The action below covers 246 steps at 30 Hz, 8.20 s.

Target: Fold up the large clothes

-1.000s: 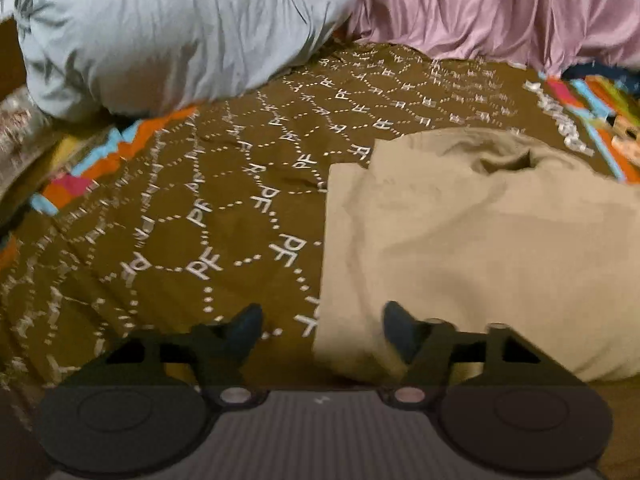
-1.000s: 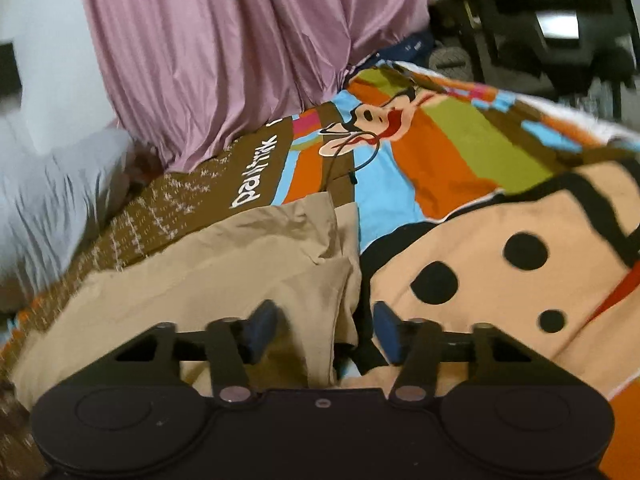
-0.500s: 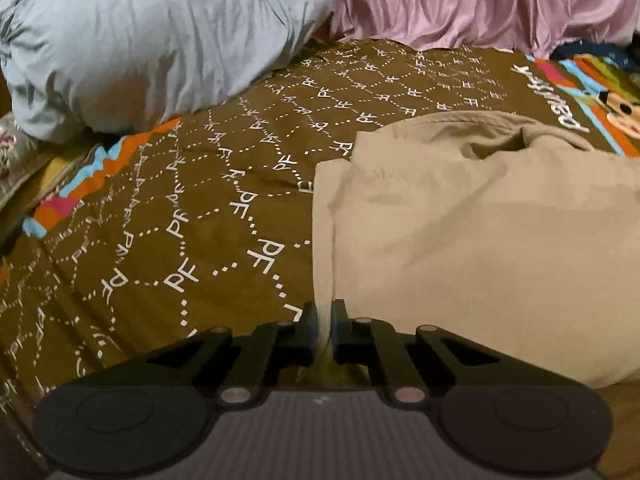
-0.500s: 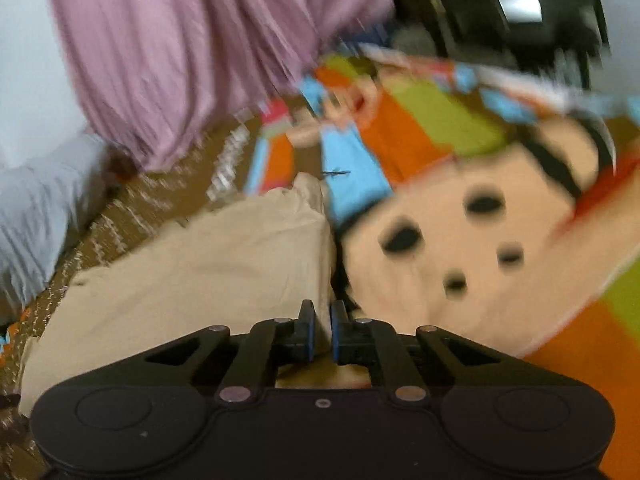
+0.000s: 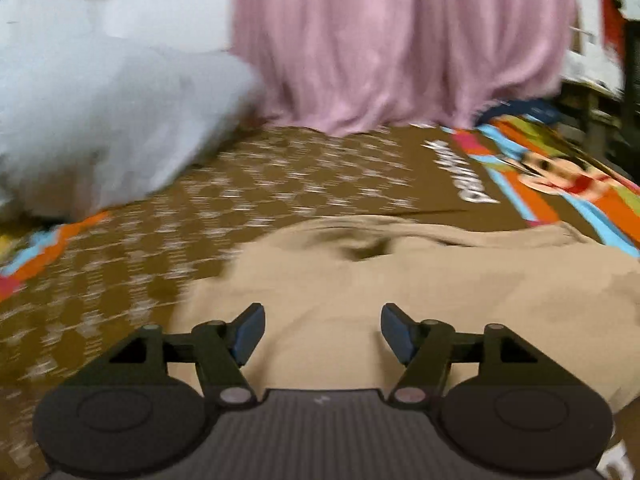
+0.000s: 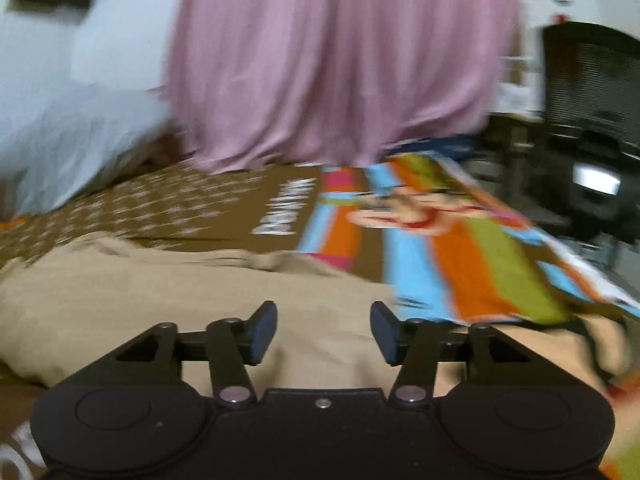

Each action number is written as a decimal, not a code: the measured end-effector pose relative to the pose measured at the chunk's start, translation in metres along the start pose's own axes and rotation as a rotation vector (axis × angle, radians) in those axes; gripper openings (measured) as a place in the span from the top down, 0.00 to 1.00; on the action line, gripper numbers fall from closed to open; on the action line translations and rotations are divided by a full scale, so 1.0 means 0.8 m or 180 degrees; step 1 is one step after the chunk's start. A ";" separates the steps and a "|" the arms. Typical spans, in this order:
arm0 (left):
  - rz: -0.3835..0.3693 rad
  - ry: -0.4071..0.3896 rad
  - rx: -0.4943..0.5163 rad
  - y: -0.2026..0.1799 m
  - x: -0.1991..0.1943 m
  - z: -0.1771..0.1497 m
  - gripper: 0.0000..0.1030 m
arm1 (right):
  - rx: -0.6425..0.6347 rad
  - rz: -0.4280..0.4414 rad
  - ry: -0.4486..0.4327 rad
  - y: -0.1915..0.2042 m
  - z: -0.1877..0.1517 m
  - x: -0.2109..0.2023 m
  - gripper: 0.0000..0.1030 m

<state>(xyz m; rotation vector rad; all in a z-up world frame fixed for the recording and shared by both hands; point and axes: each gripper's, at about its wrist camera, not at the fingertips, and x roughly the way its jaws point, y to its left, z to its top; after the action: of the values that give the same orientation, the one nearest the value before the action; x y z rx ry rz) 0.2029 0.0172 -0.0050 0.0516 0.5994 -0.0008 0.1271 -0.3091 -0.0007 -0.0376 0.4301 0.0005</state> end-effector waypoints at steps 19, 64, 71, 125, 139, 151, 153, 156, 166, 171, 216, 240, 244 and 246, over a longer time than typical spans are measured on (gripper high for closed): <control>-0.0249 0.0399 -0.0363 0.011 0.128 -0.025 0.28 | -0.1436 0.0063 0.0321 0.174 -0.021 0.192 0.43; -0.0143 0.0676 -0.2232 0.110 0.013 -0.097 0.01 | -0.0536 0.0321 0.0156 0.127 0.017 0.063 0.25; -0.0196 0.0663 -0.2411 0.121 0.015 -0.099 0.01 | -0.0775 0.0288 0.0473 0.181 0.050 0.191 0.18; -0.1220 0.0093 0.1343 -0.393 -0.080 0.075 1.00 | 0.4269 0.2910 0.0665 -0.214 -0.029 0.116 0.42; -0.1371 0.0574 0.1600 -0.457 -0.036 -0.011 1.00 | 0.3145 0.1631 0.0592 -0.286 -0.016 0.086 0.68; -0.1649 0.0663 0.1343 -0.424 -0.030 -0.018 0.70 | 0.2170 0.1256 0.0373 -0.245 -0.024 0.118 0.92; -0.1671 0.0648 0.1322 -0.417 -0.038 -0.017 0.65 | 0.2026 0.1146 0.0391 -0.238 -0.021 0.120 0.92; -0.1705 0.0683 0.1181 -0.403 -0.049 -0.012 0.56 | 0.2060 0.1062 0.0419 -0.239 -0.024 0.123 0.92; -0.1809 0.0675 0.0784 -0.360 -0.079 0.023 0.16 | 0.2099 0.0873 0.0463 -0.241 -0.024 0.110 0.64; -0.1971 0.0557 0.0439 -0.318 -0.099 0.034 0.05 | 0.1908 0.0678 0.0318 -0.238 -0.016 0.088 0.43; -0.1849 0.1139 -0.0788 -0.161 0.074 -0.034 0.01 | -0.0912 0.0881 0.0172 0.024 0.149 0.216 0.68; -0.1645 0.1000 -0.0630 -0.161 0.033 -0.037 0.02 | -0.0294 0.0633 0.0662 -0.035 0.016 0.080 0.54; -0.1566 0.1103 -0.0852 -0.159 0.039 -0.051 0.01 | 0.0048 0.0549 0.0692 -0.051 -0.042 0.051 0.57; -0.1481 0.1059 -0.0787 -0.160 0.036 -0.052 0.00 | 0.0078 0.0505 0.0648 -0.047 -0.052 0.050 0.57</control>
<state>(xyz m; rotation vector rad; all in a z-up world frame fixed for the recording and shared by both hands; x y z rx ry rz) 0.2015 -0.1083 -0.0615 -0.3343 0.9290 -0.3750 0.1467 -0.3485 -0.0538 0.0211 0.6358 0.1488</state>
